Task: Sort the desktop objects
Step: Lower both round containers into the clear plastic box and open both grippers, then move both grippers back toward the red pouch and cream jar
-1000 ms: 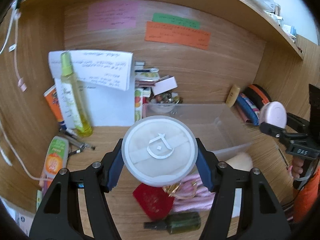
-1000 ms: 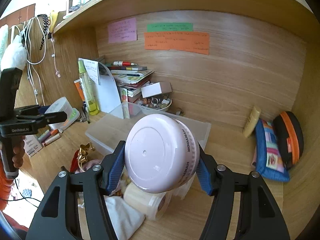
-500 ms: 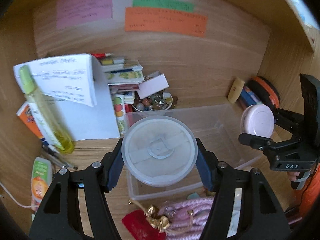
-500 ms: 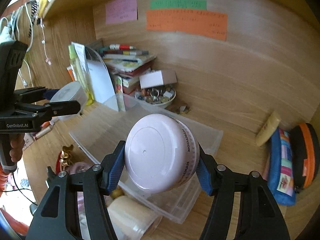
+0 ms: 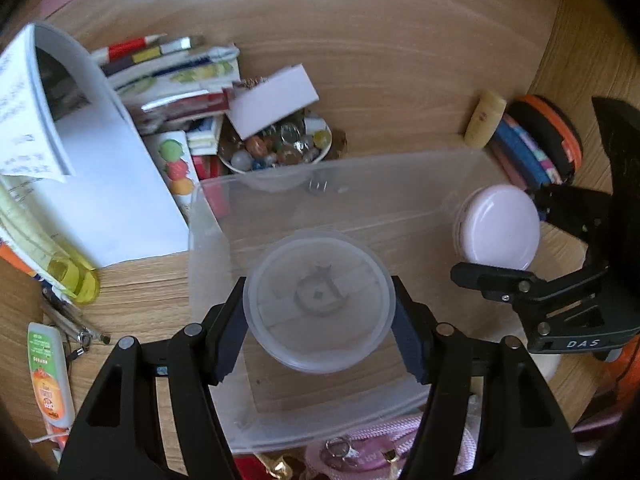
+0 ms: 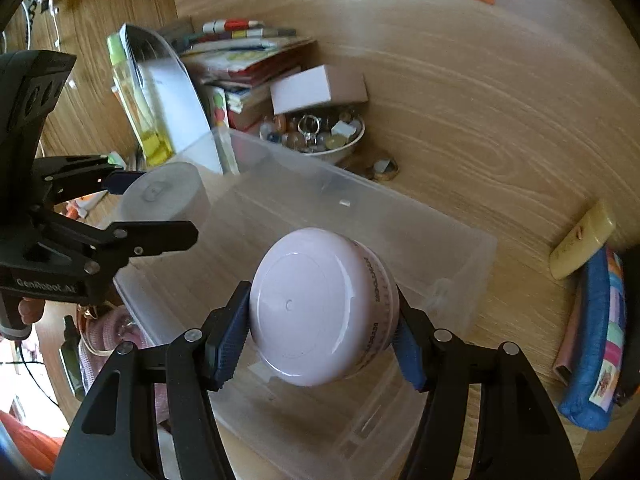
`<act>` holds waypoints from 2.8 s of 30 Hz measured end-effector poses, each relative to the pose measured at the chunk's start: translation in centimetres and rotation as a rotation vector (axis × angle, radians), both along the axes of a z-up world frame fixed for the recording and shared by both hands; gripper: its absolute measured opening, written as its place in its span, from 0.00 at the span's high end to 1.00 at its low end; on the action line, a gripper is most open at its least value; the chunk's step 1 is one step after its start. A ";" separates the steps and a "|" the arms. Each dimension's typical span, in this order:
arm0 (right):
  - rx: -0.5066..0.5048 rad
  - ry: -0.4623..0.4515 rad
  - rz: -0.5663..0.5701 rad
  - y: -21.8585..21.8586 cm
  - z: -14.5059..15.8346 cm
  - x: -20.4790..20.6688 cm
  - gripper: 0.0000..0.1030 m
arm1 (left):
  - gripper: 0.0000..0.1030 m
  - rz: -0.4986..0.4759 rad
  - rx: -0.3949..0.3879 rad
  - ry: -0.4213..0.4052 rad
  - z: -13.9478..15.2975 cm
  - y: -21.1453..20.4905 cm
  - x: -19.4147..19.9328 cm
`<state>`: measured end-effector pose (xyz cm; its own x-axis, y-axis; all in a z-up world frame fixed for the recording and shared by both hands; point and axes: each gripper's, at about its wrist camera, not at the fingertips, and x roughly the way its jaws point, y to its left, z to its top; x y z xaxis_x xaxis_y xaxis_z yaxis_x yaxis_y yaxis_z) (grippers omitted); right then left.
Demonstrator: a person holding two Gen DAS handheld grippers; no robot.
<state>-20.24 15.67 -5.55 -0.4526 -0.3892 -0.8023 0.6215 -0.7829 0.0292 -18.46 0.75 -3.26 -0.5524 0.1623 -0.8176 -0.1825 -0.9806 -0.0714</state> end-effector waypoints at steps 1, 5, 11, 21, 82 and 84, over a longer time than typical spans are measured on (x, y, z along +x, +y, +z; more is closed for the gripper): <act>0.010 -0.005 0.005 -0.1 -0.2 -0.2 0.42 | 0.37 -0.006 -0.004 -0.009 -0.3 0.1 -0.2; 0.047 -0.018 0.016 -0.8 -0.8 -0.6 0.42 | 0.37 -0.017 -0.029 -0.036 -1.2 0.7 -0.9; 0.072 -0.009 0.037 -1.3 -0.5 -0.5 0.43 | 0.37 -0.060 -0.078 -0.067 -2.3 1.5 -1.4; 0.084 -0.006 0.052 -1.8 -0.8 -0.4 0.42 | 0.37 -0.080 -0.082 -0.053 -1.9 1.5 -1.0; -0.039 0.074 -0.288 2.4 -2.2 13.6 0.05 | 0.03 0.053 0.005 0.075 -2.8 -6.3 15.4; -0.021 0.055 -0.296 2.1 -3.0 12.9 0.05 | 0.03 0.049 0.010 0.057 -3.5 -6.3 15.0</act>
